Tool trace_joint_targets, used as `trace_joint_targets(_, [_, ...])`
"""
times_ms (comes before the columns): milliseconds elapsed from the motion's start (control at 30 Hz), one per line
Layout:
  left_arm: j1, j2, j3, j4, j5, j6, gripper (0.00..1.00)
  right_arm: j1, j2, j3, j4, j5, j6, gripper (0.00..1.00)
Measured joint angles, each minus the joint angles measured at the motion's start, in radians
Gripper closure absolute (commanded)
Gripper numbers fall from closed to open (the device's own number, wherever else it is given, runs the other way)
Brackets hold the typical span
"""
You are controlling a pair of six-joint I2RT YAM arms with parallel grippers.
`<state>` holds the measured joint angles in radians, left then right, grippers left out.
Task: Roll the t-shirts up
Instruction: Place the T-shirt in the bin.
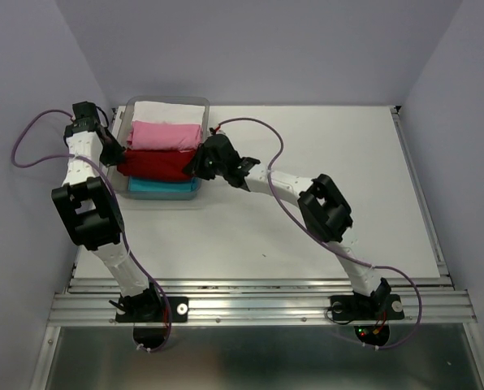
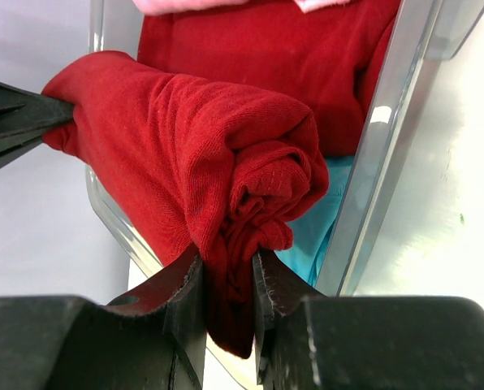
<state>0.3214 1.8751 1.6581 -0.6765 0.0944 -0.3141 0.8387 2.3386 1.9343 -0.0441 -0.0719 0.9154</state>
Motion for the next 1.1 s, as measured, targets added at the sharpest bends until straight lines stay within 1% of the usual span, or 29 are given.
trace_joint_targets(233, [0.000, 0.013, -0.003, -0.010, -0.013, -0.001, 1.00, 0.006, 0.002, -0.016, 0.004, -0.001, 0.000, 0.99])
trace_joint_targets(267, [0.000, 0.017, -0.003, -0.013, -0.013, -0.002, 1.00, 0.007, 0.002, -0.020, 0.004, -0.001, 0.001, 0.97])
trace_joint_targets(300, [0.000, 0.021, -0.003, -0.016, -0.013, -0.002, 1.00, 0.008, 0.003, -0.022, 0.003, -0.001, 0.001, 0.90])
trace_joint_targets(367, [0.000, 0.027, -0.003, -0.022, -0.013, -0.002, 0.94, 0.008, 0.003, -0.027, 0.003, -0.002, 0.001, 0.87])
trace_joint_targets(400, [0.000, 0.029, -0.003, -0.025, -0.014, -0.001, 0.91, 0.007, 0.003, -0.029, 0.004, -0.003, 0.002, 0.78])
trace_joint_targets(433, [0.000, 0.031, -0.003, -0.026, -0.016, -0.001, 0.84, 0.007, 0.003, -0.031, 0.006, -0.005, 0.003, 0.70])
trace_joint_targets(467, [0.000, 0.034, -0.003, -0.027, -0.018, -0.001, 0.79, 0.008, 0.003, -0.031, 0.007, -0.006, 0.005, 0.65])
trace_joint_targets(533, [0.000, 0.039, -0.003, -0.029, -0.023, 0.004, 0.69, 0.007, 0.003, -0.032, 0.009, -0.012, 0.004, 0.63])
trace_joint_targets(567, [0.000, 0.042, -0.003, -0.025, -0.032, 0.003, 0.61, 0.007, 0.003, -0.032, 0.010, -0.014, 0.003, 0.60])
trace_joint_targets(600, [0.002, 0.043, -0.003, -0.019, -0.043, 0.005, 0.59, 0.007, 0.003, -0.032, 0.010, -0.016, 0.003, 0.52])
trace_joint_targets(633, [0.003, 0.044, -0.003, -0.011, -0.052, 0.008, 0.59, 0.007, 0.003, -0.032, 0.010, -0.019, 0.003, 0.51])
trace_joint_targets(667, [0.006, 0.044, -0.002, 0.000, -0.060, 0.014, 0.55, 0.007, 0.001, -0.032, 0.014, -0.027, 0.002, 0.50])
trace_joint_targets(700, [0.008, 0.044, -0.001, 0.005, -0.066, 0.018, 0.54, 0.008, -0.003, -0.033, 0.014, -0.027, 0.000, 0.47])
trace_joint_targets(767, [0.011, 0.046, 0.009, 0.008, -0.074, 0.022, 0.49, 0.008, -0.014, -0.039, 0.011, -0.029, -0.006, 0.44])
trace_joint_targets(800, [0.012, 0.047, 0.015, 0.014, -0.078, 0.025, 0.48, 0.008, -0.017, -0.043, 0.010, -0.030, -0.008, 0.43])
trace_joint_targets(833, [0.013, 0.047, 0.022, 0.015, -0.080, 0.028, 0.46, 0.008, -0.023, -0.050, 0.011, -0.030, -0.010, 0.40])
trace_joint_targets(867, [0.013, 0.047, 0.026, 0.016, -0.080, 0.029, 0.45, 0.008, -0.028, -0.055, 0.010, -0.030, -0.011, 0.40])
trace_joint_targets(900, [0.013, 0.047, 0.032, 0.016, -0.080, 0.031, 0.45, 0.008, -0.033, -0.058, 0.009, -0.029, -0.013, 0.34])
trace_joint_targets(1000, [0.013, 0.046, 0.045, 0.019, -0.080, 0.035, 0.45, 0.008, -0.051, -0.071, 0.002, -0.022, -0.023, 0.28])
trace_joint_targets(1100, [0.014, 0.047, 0.054, 0.021, -0.081, 0.039, 0.45, 0.007, -0.077, -0.082, -0.019, -0.006, -0.037, 0.28])
